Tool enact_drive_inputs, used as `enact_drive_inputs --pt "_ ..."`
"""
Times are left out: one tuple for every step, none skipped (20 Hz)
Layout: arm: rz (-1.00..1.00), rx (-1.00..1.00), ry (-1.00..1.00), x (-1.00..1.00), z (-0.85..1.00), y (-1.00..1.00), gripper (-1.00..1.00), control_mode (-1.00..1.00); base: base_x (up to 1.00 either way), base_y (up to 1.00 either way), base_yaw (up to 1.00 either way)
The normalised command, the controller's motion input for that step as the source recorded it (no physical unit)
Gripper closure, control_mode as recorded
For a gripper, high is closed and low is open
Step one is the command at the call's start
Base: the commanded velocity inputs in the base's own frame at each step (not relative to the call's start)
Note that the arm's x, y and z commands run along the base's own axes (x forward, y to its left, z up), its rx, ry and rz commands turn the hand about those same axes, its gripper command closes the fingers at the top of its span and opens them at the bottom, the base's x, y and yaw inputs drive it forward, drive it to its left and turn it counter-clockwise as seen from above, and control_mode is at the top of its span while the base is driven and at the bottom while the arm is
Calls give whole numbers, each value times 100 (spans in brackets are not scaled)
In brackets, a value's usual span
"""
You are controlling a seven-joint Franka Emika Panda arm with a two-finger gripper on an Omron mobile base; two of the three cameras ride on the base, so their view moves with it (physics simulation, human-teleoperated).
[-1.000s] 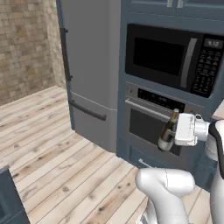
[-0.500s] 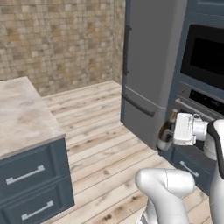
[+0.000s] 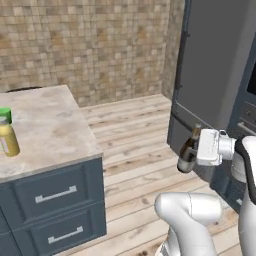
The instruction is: Place the drinks on the dining counter in a tight cluster.
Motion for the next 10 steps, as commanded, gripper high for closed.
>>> enact_drive_inputs --pt "0 0 0 0 0 0 100 100 31 37 34" --pt "0 0 0 0 0 0 100 100 31 37 34" --pt "0 0 0 0 0 0 100 100 27 35 34" --pt "0 0 0 0 0 0 100 100 28 38 32" --pt "0 0 0 0 0 0 100 100 25 43 30" --pt "0 0 0 0 0 0 100 100 25 44 27" --pt "0 0 0 0 0 0 100 100 25 44 27" --pt "0 0 0 0 0 0 100 100 25 44 25" --pt "0 0 0 0 0 0 100 100 27 43 24" --pt "0 0 0 0 0 0 100 100 29 42 24"
